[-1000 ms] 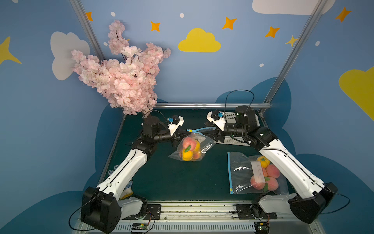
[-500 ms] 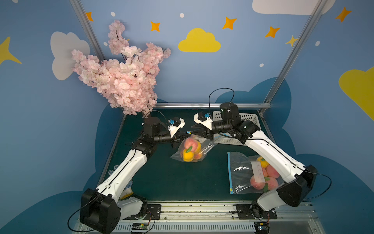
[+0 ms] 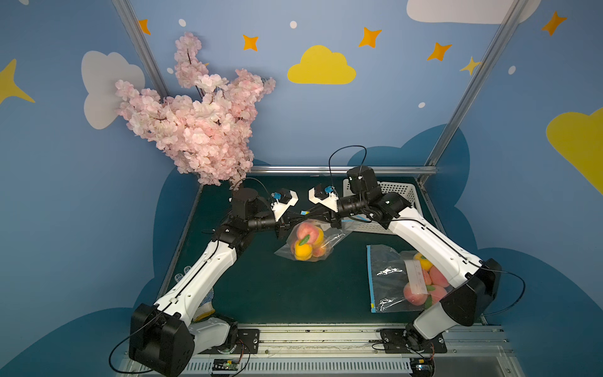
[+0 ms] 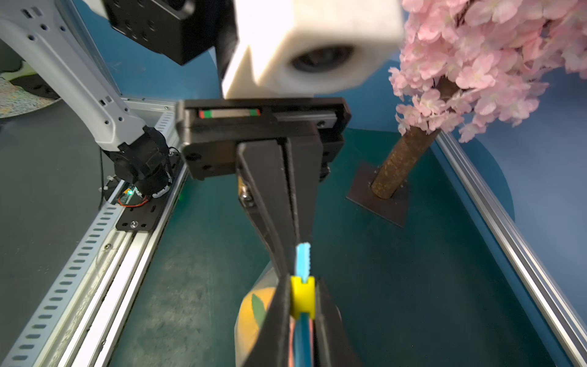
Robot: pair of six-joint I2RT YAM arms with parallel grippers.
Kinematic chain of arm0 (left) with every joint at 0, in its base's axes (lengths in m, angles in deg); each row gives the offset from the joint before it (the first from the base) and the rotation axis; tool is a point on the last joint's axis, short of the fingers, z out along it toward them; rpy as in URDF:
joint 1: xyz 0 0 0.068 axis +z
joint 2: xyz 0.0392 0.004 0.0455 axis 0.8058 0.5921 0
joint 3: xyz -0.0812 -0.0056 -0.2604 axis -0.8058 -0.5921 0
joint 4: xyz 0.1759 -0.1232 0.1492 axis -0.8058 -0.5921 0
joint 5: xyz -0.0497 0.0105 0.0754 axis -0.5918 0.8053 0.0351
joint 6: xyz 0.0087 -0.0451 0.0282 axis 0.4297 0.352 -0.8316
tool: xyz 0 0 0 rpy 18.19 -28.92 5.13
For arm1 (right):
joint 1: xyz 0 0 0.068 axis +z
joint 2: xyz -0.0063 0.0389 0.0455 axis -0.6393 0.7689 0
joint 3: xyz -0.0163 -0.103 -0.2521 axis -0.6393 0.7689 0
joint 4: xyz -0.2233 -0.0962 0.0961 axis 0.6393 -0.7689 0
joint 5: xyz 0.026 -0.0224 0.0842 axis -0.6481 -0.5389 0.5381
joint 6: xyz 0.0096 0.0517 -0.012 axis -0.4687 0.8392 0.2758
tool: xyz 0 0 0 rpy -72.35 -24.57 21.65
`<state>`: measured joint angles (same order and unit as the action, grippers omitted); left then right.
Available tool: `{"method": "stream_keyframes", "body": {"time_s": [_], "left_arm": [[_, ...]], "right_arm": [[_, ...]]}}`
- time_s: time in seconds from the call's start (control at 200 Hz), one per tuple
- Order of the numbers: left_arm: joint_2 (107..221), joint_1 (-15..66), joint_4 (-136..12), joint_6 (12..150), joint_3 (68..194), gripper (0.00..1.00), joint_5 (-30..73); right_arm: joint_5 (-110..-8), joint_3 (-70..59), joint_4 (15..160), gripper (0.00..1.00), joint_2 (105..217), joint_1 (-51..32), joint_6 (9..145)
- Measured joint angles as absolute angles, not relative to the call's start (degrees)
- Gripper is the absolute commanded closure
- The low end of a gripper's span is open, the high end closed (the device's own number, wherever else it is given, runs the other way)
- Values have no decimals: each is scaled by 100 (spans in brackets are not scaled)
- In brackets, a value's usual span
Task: Place the peach in a zip-top bag and seal the zipper
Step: Zip the zipper on the zipper food storage bag.
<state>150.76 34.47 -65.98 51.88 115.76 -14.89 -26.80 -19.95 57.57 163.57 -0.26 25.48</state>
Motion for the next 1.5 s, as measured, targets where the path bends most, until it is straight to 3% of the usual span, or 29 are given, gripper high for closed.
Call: {"method": "stream_keyframes", "body": {"time_s": [0.661, 1.081, 1.497], "left_arm": [[14811, 3751, -6581, 5400, 11309, 97, -1314], [14787, 4133, -6587, 5796, 11263, 97, -125], [14776, 4212, -6557, 5953, 11261, 97, 266]], "right_arm": [[-3113, -2035, 4705, 97, 16154, -461, 1733], [-3778, -1272, 4222, 96, 15491, -1396, 1388], [-4092, -1178, 4153, 96, 15343, -1857, 1335]]}}
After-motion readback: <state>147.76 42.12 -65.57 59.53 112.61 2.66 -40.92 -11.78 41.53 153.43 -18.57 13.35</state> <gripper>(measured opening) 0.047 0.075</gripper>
